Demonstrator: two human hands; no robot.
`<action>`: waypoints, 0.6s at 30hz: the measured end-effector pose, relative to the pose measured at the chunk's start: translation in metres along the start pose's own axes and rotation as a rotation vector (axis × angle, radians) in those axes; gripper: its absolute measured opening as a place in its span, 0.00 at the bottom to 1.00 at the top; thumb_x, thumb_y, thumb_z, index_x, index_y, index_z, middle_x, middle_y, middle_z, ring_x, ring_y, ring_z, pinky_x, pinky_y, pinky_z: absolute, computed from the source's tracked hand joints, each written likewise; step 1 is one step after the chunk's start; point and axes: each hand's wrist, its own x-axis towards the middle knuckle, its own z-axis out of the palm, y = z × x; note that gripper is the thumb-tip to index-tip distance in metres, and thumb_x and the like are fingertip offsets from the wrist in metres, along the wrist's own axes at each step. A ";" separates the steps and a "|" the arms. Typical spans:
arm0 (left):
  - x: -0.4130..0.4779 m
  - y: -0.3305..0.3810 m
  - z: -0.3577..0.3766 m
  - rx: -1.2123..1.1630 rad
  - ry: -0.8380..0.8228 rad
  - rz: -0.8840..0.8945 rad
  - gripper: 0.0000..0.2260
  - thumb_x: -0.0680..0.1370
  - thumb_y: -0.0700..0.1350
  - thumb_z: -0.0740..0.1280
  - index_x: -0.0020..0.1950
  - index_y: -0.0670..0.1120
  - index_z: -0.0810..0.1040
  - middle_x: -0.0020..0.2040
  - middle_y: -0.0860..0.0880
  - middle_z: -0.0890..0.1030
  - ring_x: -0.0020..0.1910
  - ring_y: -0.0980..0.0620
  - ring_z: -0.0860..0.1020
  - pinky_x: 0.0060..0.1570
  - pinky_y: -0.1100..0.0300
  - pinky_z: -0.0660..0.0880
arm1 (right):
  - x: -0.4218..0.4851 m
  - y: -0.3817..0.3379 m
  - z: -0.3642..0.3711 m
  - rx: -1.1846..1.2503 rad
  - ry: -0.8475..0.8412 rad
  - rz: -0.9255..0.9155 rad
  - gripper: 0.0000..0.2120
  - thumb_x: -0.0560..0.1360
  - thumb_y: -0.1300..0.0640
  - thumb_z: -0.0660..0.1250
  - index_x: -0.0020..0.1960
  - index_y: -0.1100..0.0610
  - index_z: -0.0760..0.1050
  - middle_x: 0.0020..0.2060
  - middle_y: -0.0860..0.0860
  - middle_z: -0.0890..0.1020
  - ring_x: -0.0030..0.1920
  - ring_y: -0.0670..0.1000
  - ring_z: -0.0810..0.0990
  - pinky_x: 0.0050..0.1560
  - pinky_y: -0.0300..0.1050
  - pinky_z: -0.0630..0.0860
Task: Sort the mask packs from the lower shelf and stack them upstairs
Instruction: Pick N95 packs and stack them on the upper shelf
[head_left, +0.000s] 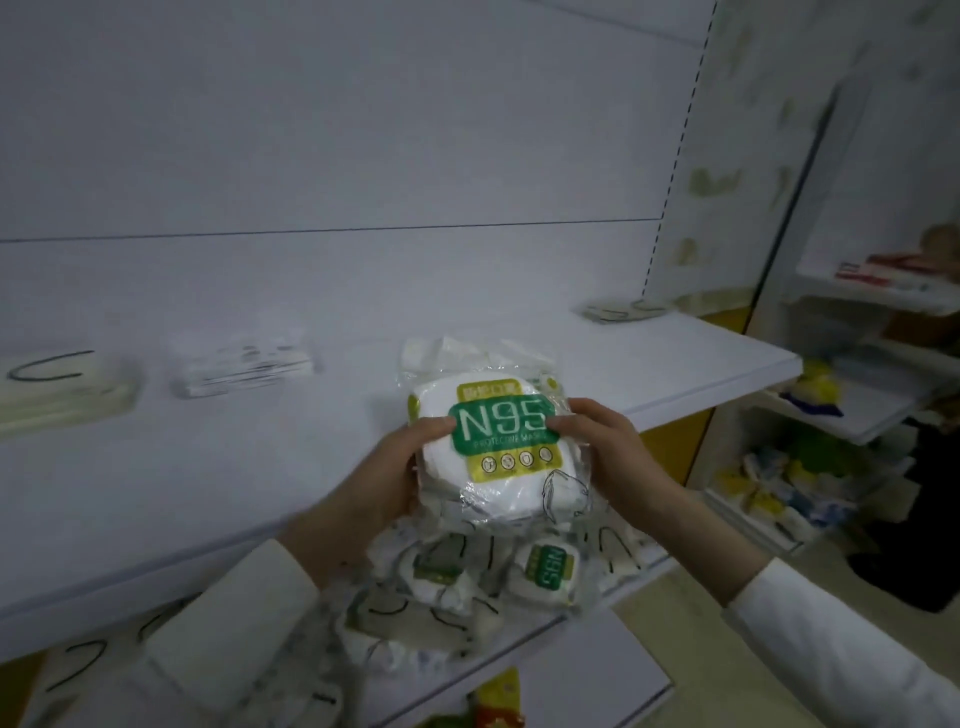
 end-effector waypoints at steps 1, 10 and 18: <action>0.015 0.005 0.006 0.018 0.020 0.009 0.16 0.68 0.50 0.67 0.54 0.46 0.78 0.45 0.46 0.85 0.38 0.49 0.83 0.32 0.59 0.80 | 0.014 -0.004 -0.011 0.000 -0.008 -0.011 0.23 0.62 0.56 0.72 0.55 0.61 0.76 0.47 0.60 0.84 0.48 0.62 0.83 0.54 0.60 0.77; 0.143 0.026 0.045 -0.074 0.238 0.070 0.33 0.56 0.55 0.75 0.58 0.44 0.79 0.62 0.38 0.77 0.60 0.36 0.74 0.64 0.44 0.67 | 0.154 -0.042 -0.086 -0.044 -0.063 0.056 0.10 0.69 0.55 0.72 0.42 0.62 0.77 0.40 0.62 0.84 0.37 0.54 0.79 0.41 0.45 0.73; 0.201 0.040 0.010 -0.123 0.571 0.053 0.15 0.76 0.45 0.65 0.60 0.40 0.77 0.46 0.43 0.81 0.38 0.48 0.80 0.32 0.60 0.78 | 0.253 -0.024 -0.042 -0.189 -0.094 0.142 0.36 0.57 0.41 0.72 0.57 0.63 0.74 0.49 0.56 0.82 0.46 0.54 0.81 0.37 0.42 0.72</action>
